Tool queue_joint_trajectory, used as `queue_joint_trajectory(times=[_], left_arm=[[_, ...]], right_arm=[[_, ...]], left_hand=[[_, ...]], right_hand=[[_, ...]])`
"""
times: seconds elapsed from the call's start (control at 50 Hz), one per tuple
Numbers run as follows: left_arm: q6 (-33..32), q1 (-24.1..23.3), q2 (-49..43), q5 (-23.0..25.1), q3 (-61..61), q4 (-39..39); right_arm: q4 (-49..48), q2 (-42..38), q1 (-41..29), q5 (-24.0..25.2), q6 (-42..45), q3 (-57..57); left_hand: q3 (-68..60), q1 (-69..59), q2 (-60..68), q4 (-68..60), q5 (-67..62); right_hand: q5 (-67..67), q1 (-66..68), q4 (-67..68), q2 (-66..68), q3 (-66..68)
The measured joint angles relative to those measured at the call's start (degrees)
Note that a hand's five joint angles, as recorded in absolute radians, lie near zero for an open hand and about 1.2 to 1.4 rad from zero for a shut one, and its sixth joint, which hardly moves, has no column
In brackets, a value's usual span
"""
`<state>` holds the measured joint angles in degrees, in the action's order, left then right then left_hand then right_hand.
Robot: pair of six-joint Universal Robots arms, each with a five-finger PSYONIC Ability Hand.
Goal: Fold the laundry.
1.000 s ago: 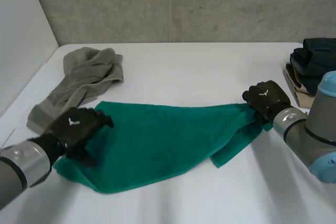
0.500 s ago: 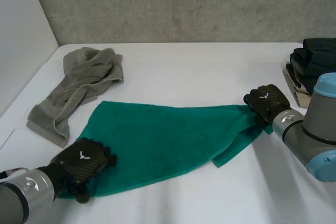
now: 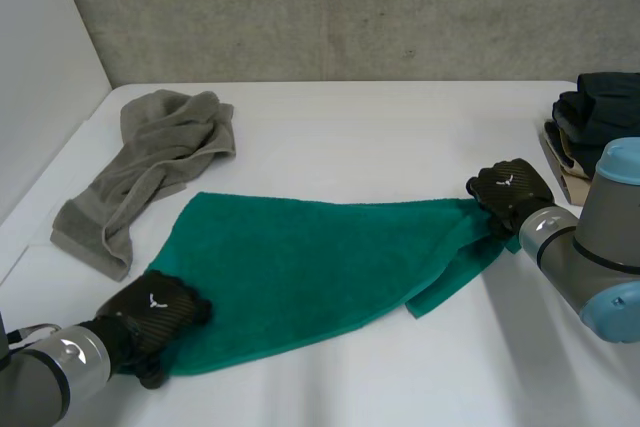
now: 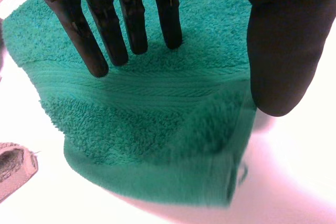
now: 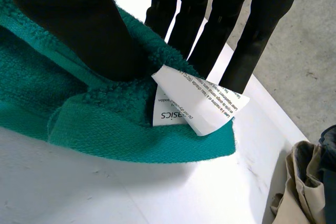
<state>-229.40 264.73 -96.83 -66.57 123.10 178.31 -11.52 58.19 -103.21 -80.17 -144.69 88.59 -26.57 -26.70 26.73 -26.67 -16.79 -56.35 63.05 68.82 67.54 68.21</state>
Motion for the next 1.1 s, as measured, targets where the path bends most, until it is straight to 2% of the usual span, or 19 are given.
queue_joint_trajectory(times=[0.02,0.04,0.06,0.14,0.18,0.34,0.44,0.58,0.7,0.76,0.78,0.8,0.88,0.9,0.92,1.1], left_arm=[[0.0,0.0,-0.6,-0.2,-0.1,0.7],[0.0,0.0,-0.9,-0.4,-0.2,1.1],[0.0,0.0,-1.5,-0.8,-0.4,1.7],[0.0,0.1,-3.1,-2.6,-1.3,3.6],[0.0,0.0,-3.6,-3.6,-1.7,4.3],[0.1,-1.2,-2.7,-9.0,-4.5,5.3],[1.3,-4.0,4.3,-11.3,-7.6,5.1],[7.3,-6.8,14.2,-11.3,-9.5,6.2],[11.0,-7.1,9.4,-10.2,-8.3,7.7],[11.3,-7.0,4.5,-9.8,-8.1,7.7],[11.2,-7.0,2.7,-9.7,-8.0,7.5],[11.2,-7.0,1.8,-9.7,-8.0,7.3],[11.0,-6.9,-1.3,-9.3,-8.0,4.7],[11.0,-6.9,-1.5,-9.2,-7.9,4.0],[11.0,-6.9,-1.3,-9.0,-7.9,2.9],[11.1,-6.9,2.6,-8.7,-7.2,2.1]], right_arm=[[0.0,0.0,0.0,0.0,0.0,0.0],[0.0,0.0,0.0,0.0,-0.1,0.0],[0.0,0.1,0.0,0.0,-0.1,0.1],[0.1,0.4,0.0,0.0,-0.2,0.2],[0.1,0.6,0.1,0.0,-0.2,0.4],[0.8,2.4,0.8,-0.3,0.0,1.5],[5.3,8.6,1.9,0.2,1.5,2.2],[15.7,17.3,2.6,2.2,5.1,2.5],[18.8,18.2,2.4,4.3,6.0,3.8],[18.3,16.3,2.3,4.7,6.0,4.3],[18.0,15.3,2.3,4.7,5.9,4.4],[17.7,14.7,2.3,4.7,5.9,4.4],[16.2,11.7,2.5,4.4,5.9,4.2],[15.7,11.0,2.6,4.3,5.8,4.0],[15.2,10.1,2.8,4.1,5.8,3.6],[14.0,7.6,3.9,3.9,5.6,2.5]], left_hand=[[-4.8,-5.7,4.6,-4.8,-4.7],[-4.8,-5.7,4.6,-4.8,-4.7],[-15.0,-11.5,15.7,-15.1,-14.6],[-38.4,-13.6,38.3,-38.7,-38.2],[-41.1,-13.7,41.0,-41.3,-40.9],[-41.6,-13.7,41.8,-41.8,-41.4],[-41.6,-13.7,41.8,-41.8,-41.4],[-41.6,-13.7,41.8,-41.8,-41.4],[-41.8,-13.7,41.9,-41.8,-41.4],[-41.1,-14.7,40.8,-41.0,-40.8],[-32.3,-27.0,32.1,-32.1,-32.1],[-30.5,-26.4,29.5,-30.4,-30.3],[-0.5,2.7,0.1,0.1,0.2],[-0.5,2.7,0.1,0.1,0.2],[5.1,5.7,-5.5,5.7,5.8],[8.4,8.0,-8.9,9.0,9.5]], right_hand=[[0.0,0.0,0.0,0.0,0.0],[0.0,0.0,0.0,0.0,0.0],[0.0,0.0,0.0,0.0,0.0],[0.1,0.0,0.0,0.0,0.0],[0.0,0.0,0.0,0.0,0.0],[0.0,0.0,0.0,0.0,0.0],[-0.2,0.0,0.1,0.0,0.0],[-0.4,0.0,0.2,0.0,0.0],[-0.4,0.0,0.2,0.0,0.0],[-0.5,0.0,0.2,0.0,0.0],[-0.5,0.0,0.2,0.0,0.0],[-0.5,0.0,0.2,0.0,0.0],[-0.5,0.0,0.2,0.0,0.0],[-0.5,0.0,0.2,0.0,0.0],[-0.5,0.0,0.2,0.0,0.0],[-0.5,0.0,0.2,0.0,0.0]])
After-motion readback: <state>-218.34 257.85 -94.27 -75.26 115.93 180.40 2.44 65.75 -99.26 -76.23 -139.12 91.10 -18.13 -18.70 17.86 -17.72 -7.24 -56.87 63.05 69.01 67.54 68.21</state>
